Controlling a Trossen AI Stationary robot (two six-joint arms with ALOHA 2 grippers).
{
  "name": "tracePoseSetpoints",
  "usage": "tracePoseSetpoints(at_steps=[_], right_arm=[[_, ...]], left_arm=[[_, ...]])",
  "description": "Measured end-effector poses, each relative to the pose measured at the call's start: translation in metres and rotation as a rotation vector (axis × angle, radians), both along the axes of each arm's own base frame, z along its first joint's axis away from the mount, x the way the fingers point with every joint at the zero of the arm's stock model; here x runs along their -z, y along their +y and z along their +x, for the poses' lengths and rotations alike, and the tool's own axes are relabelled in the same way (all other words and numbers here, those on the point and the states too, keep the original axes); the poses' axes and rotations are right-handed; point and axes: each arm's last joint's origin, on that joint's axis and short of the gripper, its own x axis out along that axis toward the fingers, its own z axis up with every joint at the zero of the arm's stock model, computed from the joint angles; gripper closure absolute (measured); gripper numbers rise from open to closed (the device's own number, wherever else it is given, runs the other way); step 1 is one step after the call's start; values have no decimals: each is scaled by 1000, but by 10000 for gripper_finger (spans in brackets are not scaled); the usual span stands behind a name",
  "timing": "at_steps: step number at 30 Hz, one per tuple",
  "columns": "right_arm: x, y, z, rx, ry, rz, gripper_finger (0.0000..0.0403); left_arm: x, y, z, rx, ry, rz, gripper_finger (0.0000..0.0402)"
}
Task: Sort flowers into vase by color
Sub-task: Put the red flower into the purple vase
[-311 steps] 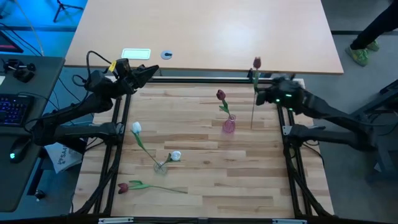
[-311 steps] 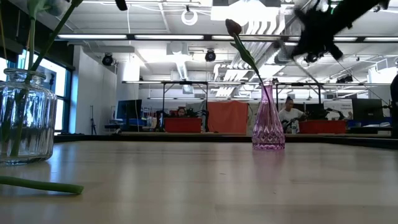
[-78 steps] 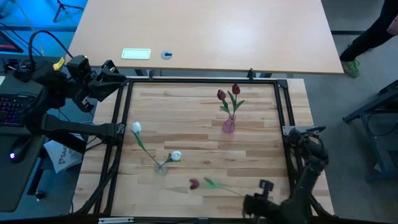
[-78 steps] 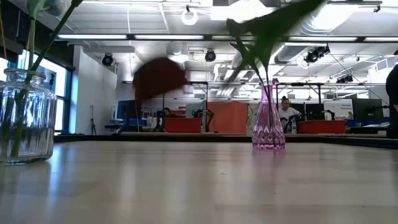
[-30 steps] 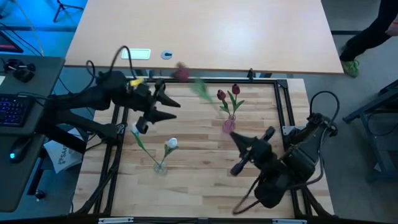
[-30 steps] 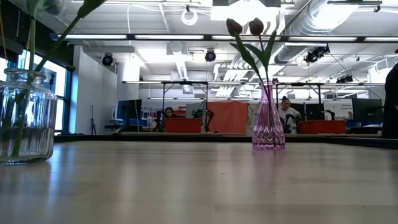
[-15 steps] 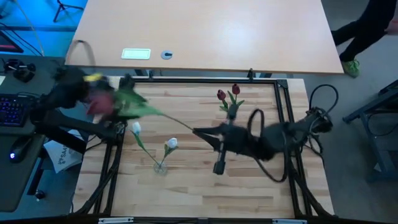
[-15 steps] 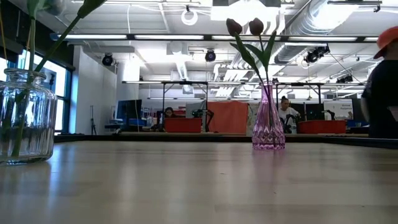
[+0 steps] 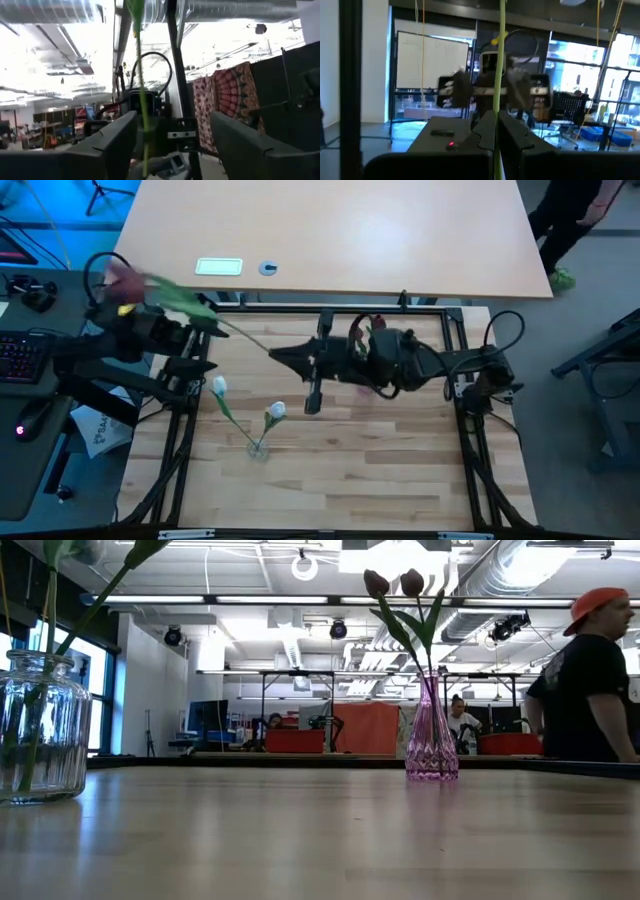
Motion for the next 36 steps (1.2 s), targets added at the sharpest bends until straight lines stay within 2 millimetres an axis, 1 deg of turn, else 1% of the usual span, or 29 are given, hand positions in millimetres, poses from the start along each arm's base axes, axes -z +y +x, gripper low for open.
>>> tracePoseSetpoints(at_steps=[5,9,11,12,14,17,20,23,28,30,33,36], right_arm=[[-7,-16,0,-74,-57,-48,403],[-2,-32,4,-156,-14,-94,403],[-2,-40,2,-198,14,-122,403],[-4,-43,-2,-229,25,-135,403],[-13,-50,-18,-286,58,-152,403],[-29,-62,-48,-327,94,-172,403],[-37,-75,-69,-375,131,-171,403],[-35,-85,-78,-408,202,-152,403],[-24,-92,-78,-401,309,-130,403],[-21,-95,-77,-366,306,-129,403],[-21,-104,-87,-277,290,-123,403],[-20,-113,-109,-206,273,-90,403]], left_arm=[[5,-1,30,-84,-22,22,163],[8,0,55,-163,-76,11,163],[9,0,62,-194,-89,3,163],[10,1,65,-209,-86,-3,163],[11,2,66,-242,-78,-17,163],[10,3,65,-276,-87,-35,163],[10,3,66,-308,-82,-51,163],[14,1,74,-340,-56,-59,163],[25,0,92,-391,-17,13,163],[27,0,93,-405,0,45,163],[25,1,82,-431,24,74,163],[21,6,63,-495,63,69,163]])
